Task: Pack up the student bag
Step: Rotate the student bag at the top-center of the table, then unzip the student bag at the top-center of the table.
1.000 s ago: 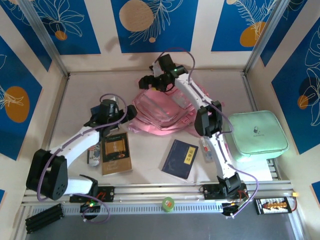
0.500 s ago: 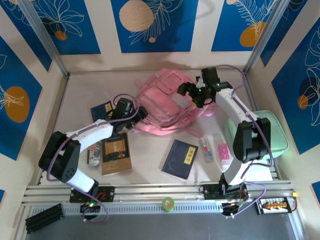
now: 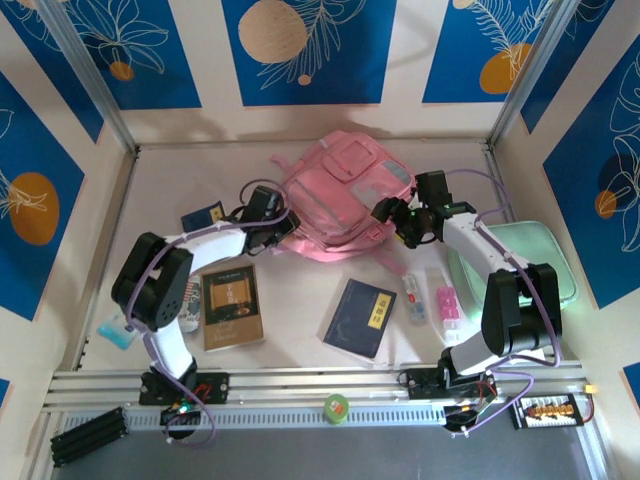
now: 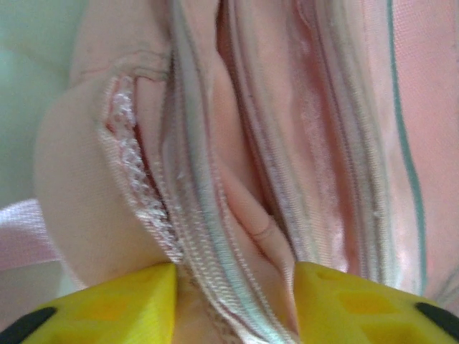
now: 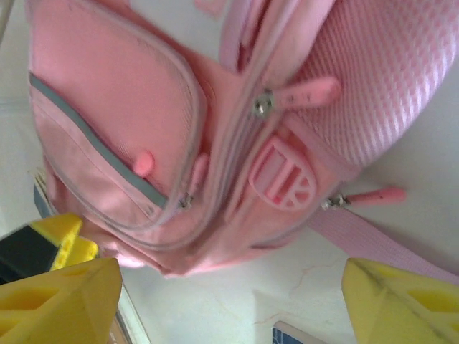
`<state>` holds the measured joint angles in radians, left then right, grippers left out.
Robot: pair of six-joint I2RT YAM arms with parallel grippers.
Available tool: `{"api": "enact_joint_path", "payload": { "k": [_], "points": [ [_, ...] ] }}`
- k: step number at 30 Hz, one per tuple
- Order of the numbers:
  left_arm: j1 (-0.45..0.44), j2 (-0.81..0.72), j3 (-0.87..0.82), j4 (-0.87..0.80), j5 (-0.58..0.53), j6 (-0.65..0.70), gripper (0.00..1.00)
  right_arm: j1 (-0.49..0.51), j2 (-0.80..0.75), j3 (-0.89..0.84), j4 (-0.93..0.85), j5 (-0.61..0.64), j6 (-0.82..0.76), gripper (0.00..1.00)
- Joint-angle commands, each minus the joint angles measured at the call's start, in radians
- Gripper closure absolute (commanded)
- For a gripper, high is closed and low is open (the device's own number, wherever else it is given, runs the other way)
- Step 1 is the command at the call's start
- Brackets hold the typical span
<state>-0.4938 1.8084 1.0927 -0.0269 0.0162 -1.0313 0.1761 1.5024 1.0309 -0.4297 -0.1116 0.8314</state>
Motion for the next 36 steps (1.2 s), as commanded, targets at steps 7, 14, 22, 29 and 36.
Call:
{"api": "enact_joint_path", "payload": {
  "k": [7, 14, 22, 29, 36],
  "points": [
    [0.057, 0.147, 0.147, -0.167, -0.158, 0.242, 0.62, -0.073, 0.009, -0.068, 0.055, 0.047, 0.081, 0.27],
    [0.124, 0.22, 0.282, -0.277, -0.149, 0.356, 0.61, -0.076, 0.131, -0.022, 0.133, -0.006, 0.095, 0.43],
    [0.125, 0.079, 0.281, -0.352, -0.105, 0.436, 0.41, -0.068, 0.214, -0.03, 0.294, -0.077, 0.122, 0.47],
    [0.088, -0.109, 0.214, -0.4, -0.073, 0.384, 0.29, -0.023, 0.25, -0.002, 0.24, 0.026, 0.141, 0.49],
    [-0.037, -0.165, 0.184, -0.395, -0.066, 0.294, 0.26, -0.02, 0.293, -0.015, 0.276, 0.044, 0.179, 0.6]
  ]
}}
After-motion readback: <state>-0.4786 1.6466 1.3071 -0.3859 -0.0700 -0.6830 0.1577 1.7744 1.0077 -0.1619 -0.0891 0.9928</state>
